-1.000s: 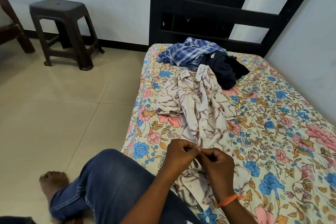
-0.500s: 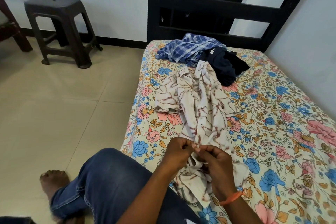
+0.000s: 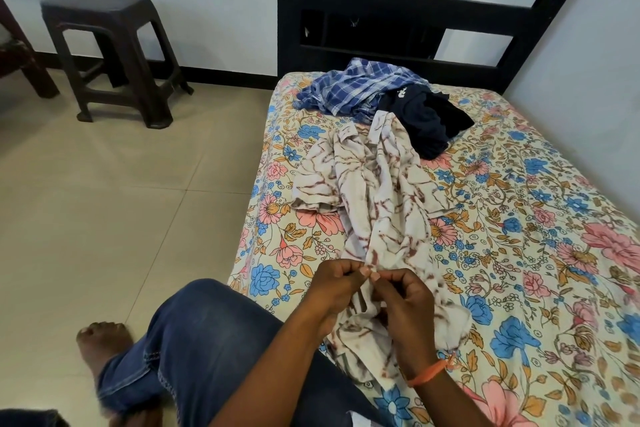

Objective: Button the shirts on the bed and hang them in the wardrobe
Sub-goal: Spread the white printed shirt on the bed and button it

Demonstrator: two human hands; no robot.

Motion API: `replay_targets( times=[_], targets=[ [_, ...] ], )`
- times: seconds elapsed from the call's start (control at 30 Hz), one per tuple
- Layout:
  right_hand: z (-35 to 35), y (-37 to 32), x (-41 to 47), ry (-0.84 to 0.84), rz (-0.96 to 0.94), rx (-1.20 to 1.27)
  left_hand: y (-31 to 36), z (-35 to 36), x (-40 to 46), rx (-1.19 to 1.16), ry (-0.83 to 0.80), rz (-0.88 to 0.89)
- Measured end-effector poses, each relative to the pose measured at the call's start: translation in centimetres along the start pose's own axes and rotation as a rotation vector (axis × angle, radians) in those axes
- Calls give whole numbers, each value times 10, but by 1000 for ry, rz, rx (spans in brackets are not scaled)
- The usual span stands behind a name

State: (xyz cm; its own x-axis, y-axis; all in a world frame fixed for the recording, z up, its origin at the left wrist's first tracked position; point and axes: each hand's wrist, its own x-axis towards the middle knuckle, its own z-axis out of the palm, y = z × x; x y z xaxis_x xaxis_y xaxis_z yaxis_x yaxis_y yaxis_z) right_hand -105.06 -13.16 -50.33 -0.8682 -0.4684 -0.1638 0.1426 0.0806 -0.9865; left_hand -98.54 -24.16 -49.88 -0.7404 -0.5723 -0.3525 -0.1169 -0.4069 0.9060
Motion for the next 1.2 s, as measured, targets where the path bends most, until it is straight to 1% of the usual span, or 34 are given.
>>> replay_targets(
  times=[0.07, 0.13, 0.23, 0.27, 0.3, 0.37, 0.4, 0.53, 0.6, 0.63, 0.7, 0.77, 0.83, 0.9, 0.97, 1.0, 1.07, 1.13, 1.2],
  targets=[
    [-1, -4, 3, -51, 47, 91, 0, -3, 1, -31, -29, -35],
    [-3, -8, 3, -89, 60, 115, 1, -6, 2, -22, -36, -57],
    [-7, -3, 4, -68, 30, 21, 1, -5, 0, 84, -9, -37],
    [-8, -2, 4, -45, 20, -33, 1, -3, -1, 188, 8, -7],
    [-9, -2, 5, -7, 3, -96, 2, -1, -3, 370, 32, 23],
    [-10, -4, 12, 85, -108, -246, 2, 5, -6, 873, 137, 92],
    [-10, -8, 17, 115, -197, -326, 1, 7, -7, 1010, 176, 134],
    [-2, -28, 42, 114, -508, -608, -1, 10, -4, 1144, 129, 172],
    [7, -31, 57, 94, -614, -808, 2, 9, -4, 1188, 104, 223],
    [12, -32, 63, 72, -617, -922, 3, 10, -5, 1195, 88, 250],
    [19, -30, 73, 7, -524, -1136, 3, 11, -4, 1180, 57, 292],
    [20, -25, 77, -32, -424, -1223, 1, 9, -2, 1106, 38, 314],
    [13, -18, 81, -1, -379, -1121, 2, 7, 2, 1024, 5, 295],
    [2, -11, 81, 34, -314, -890, 6, 5, 9, 940, 0, 254],
    [-5, -7, 80, 75, -261, -693, 11, 6, 20, 850, 78, 247],
    [-7, -7, 79, 97, -231, -641, 13, 8, 26, 831, 135, 275],
    [-10, -2, 81, 134, -173, -576, 15, 15, 39, 873, 253, 393],
    [-10, 0, 83, 165, -122, -494, 16, 23, 53, 961, 313, 491],
    [-12, 4, 85, 213, -144, -467, 13, 29, 68, 1022, 315, 487]
  ],
)
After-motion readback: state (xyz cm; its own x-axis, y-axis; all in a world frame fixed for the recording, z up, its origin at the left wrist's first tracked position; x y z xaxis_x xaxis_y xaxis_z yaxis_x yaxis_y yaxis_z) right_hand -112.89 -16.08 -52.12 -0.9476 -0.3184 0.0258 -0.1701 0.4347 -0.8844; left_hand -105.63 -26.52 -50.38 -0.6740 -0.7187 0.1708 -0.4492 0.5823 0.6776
